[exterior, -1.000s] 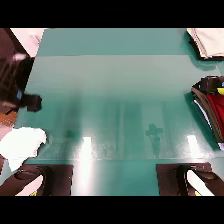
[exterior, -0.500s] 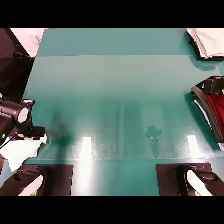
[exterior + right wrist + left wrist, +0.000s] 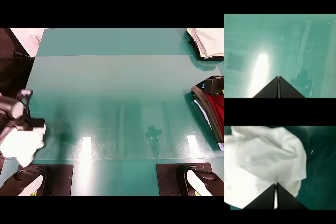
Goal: Fold the shirts.
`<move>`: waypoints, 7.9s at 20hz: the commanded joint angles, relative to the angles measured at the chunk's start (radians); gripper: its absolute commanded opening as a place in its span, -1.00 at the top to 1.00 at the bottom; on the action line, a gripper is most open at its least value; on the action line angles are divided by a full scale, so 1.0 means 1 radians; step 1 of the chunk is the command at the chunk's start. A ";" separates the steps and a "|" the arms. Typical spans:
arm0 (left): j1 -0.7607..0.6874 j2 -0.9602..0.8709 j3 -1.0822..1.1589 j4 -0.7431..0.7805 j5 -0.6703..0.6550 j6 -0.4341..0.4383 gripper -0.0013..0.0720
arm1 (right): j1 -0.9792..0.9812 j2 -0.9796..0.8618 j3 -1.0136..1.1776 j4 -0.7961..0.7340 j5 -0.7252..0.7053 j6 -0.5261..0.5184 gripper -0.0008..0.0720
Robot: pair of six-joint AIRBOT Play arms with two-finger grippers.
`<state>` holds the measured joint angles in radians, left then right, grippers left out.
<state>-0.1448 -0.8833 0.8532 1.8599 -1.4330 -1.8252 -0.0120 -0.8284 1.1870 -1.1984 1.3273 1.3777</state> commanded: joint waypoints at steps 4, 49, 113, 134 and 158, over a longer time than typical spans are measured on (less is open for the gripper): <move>-0.001 -0.008 0.637 -0.609 0.071 0.369 0.90 | 0.000 0.001 0.000 0.002 -0.019 0.001 0.93; -0.154 -0.929 0.707 -0.932 0.425 0.727 0.89 | 0.000 0.000 0.000 0.029 -0.044 0.089 0.94; 0.014 -0.629 0.639 -0.540 0.290 0.403 0.89 | 0.046 -0.696 0.400 0.025 -0.156 -0.009 0.95; 0.417 -0.299 -0.037 -0.712 0.120 0.580 -0.38 | -0.121 -0.289 -0.040 0.099 -0.041 -0.080 0.14; 0.443 -0.298 -0.081 -0.956 0.215 0.681 0.90 | -0.436 -0.230 -0.533 0.097 0.160 -0.130 -0.08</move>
<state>0.2966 -1.1816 0.7467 0.9070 -1.1973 -1.1450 -0.3820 -1.0580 0.7887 -1.0924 1.4944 1.2709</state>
